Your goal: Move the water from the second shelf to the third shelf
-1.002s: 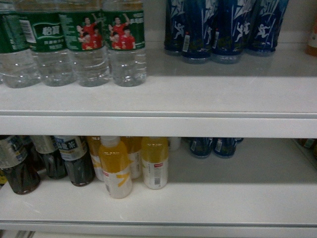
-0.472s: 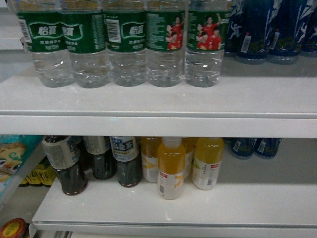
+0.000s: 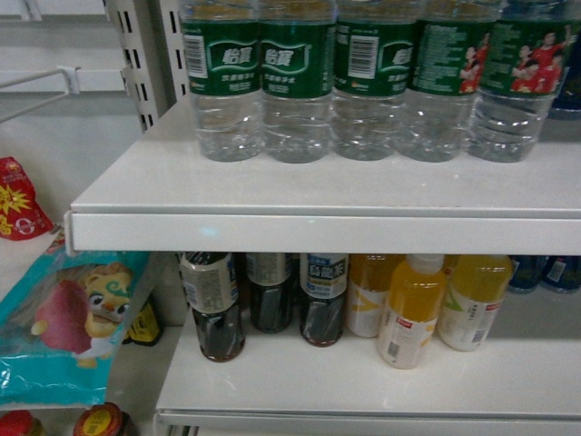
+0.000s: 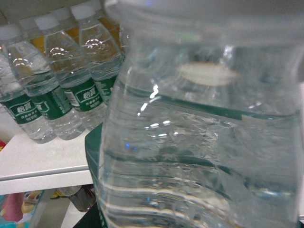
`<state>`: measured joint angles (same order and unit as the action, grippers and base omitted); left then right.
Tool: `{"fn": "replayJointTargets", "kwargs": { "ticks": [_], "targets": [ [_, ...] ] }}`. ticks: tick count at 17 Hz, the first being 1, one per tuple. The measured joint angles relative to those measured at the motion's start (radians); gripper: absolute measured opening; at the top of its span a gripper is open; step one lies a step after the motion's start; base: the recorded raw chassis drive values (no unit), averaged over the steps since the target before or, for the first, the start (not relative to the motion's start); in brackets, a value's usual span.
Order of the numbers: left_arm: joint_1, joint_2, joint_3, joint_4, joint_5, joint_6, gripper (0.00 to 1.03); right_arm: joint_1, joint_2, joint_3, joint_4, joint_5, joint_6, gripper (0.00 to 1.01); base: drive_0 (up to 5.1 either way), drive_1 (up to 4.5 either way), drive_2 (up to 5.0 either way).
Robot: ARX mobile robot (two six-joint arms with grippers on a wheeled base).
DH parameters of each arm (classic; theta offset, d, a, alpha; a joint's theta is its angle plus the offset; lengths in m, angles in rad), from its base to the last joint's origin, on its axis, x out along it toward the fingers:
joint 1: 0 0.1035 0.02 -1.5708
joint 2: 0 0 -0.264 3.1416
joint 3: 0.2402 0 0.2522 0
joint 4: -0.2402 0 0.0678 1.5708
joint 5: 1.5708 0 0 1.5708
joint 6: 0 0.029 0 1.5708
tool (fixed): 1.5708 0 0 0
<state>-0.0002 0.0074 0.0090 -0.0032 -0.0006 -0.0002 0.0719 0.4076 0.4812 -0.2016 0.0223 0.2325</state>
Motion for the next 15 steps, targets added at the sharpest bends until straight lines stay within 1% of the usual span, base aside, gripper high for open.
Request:
{"fn": "replayJointTargets", "kwargs": {
  "ticks": [5,7,10,13,15],
  "targets": [
    [0.0,0.0,0.0,0.0,0.0,0.0,0.98,0.0,0.002,0.0,-0.003,0.0,0.0,0.42,-4.5,2.21,2.2],
    [0.0,0.0,0.0,0.002,0.0,0.0,0.98,0.0,0.002,0.0,-0.002,0.0,0.0,0.42,0.0,0.0,0.0],
    [0.0,0.0,0.0,0.0,-0.003,0.0,0.98,0.001,0.002,0.0,0.002,-0.016,0.002,0.42,0.0,0.0,0.0],
    [0.0,0.0,0.0,0.0,0.0,0.0,0.98,-0.001,0.002,0.0,0.0,0.003,0.002,0.42,0.0,0.0,0.0],
    [0.0,0.0,0.0,0.0,0.0,0.0,0.98,0.0,0.002,0.0,0.0,0.003,0.002,0.42,0.0,0.0,0.0]
  ]
}}
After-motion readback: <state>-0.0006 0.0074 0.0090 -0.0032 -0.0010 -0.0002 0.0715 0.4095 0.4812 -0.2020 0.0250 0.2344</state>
